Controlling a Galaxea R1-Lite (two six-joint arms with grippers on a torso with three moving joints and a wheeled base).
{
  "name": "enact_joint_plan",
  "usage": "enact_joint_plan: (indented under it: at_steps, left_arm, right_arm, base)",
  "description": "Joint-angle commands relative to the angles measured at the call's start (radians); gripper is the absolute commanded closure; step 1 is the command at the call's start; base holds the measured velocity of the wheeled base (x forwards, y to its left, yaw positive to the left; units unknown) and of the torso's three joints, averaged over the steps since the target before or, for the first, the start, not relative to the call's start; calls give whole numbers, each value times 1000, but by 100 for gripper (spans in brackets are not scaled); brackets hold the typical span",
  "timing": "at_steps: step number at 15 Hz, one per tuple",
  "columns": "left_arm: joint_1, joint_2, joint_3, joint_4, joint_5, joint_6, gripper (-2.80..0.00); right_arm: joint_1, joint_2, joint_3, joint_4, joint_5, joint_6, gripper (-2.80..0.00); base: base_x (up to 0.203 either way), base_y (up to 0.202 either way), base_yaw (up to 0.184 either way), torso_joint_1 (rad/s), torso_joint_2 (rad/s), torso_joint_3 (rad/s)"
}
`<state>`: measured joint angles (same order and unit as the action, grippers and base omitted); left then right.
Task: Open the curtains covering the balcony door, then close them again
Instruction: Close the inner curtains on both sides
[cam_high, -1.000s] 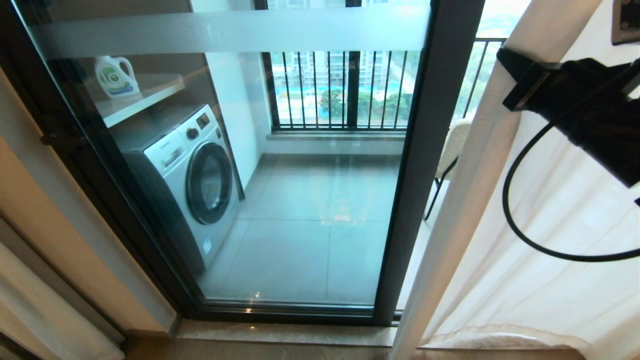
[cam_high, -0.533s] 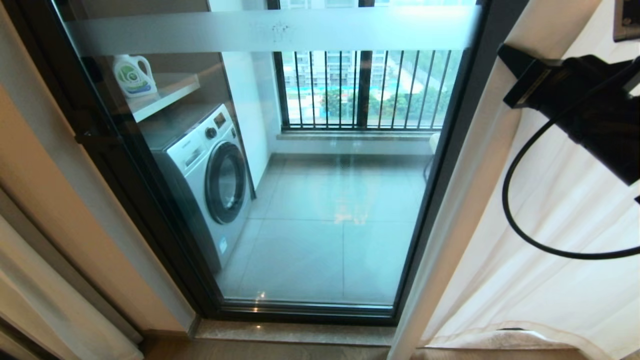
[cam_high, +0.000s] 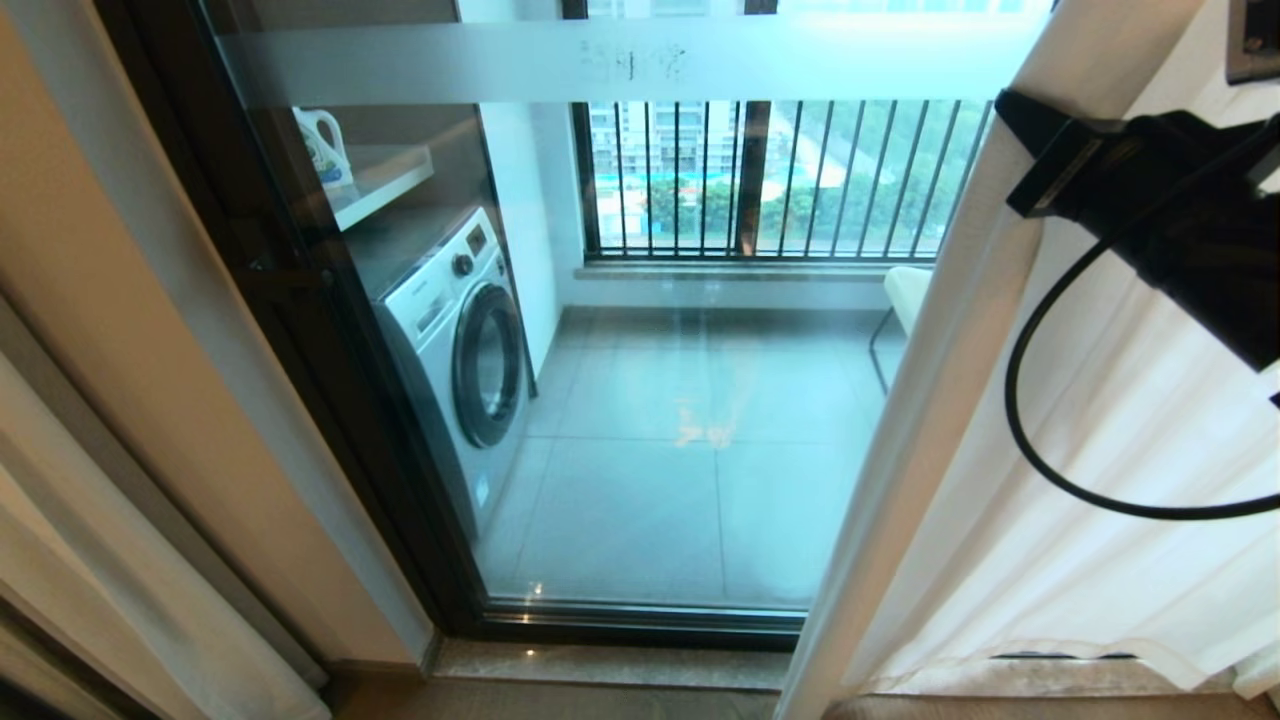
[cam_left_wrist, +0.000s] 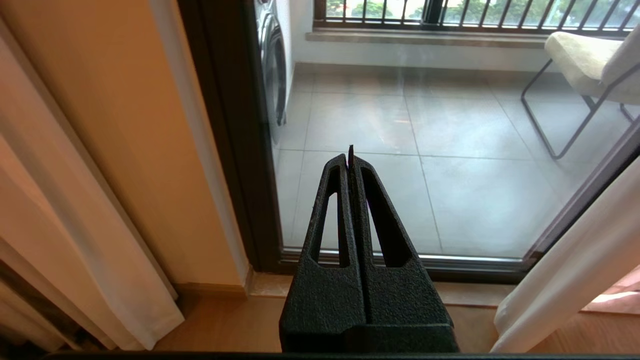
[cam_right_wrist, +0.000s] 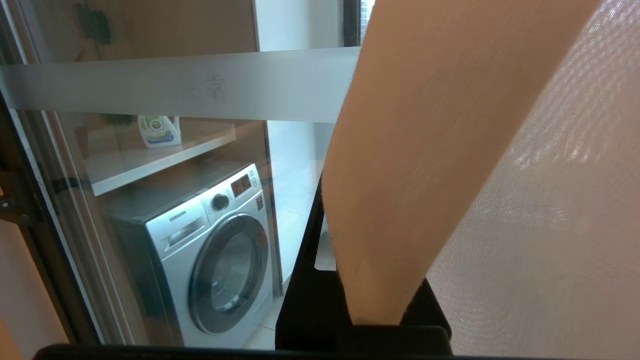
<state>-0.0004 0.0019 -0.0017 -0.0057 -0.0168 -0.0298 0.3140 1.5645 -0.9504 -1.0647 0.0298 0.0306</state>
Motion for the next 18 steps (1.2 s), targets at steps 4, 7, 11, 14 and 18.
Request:
enact_joint_plan:
  at_steps: [4,7,11,14,18]
  left_arm:
    - [0,0,0,0,0,0,0]
    - [0,0,0,0,0,-2,0]
    - [0,0,0,-1,0,-2,0]
    - [0,0,0,-2,0,-2,0]
    - [0,0,0,0,0,-2,0]
  right_arm:
    - [0,-3,4,-6,1,0,0]
    - [0,-3,6,-8,1,0,0]
    - [-1,-3,9,-8,1,0,0]
    - [-1,-1,10,-8,1,0,0]
    - [0,12,5,-3,1,0,0]
  base:
    - [0,190,2,2,1,0]
    - [0,106,-2,1,2,3]
    - [0,0,0,0,0,0]
    - [0,0,0,0,0,0]
    - [0,0,0,0,0,0]
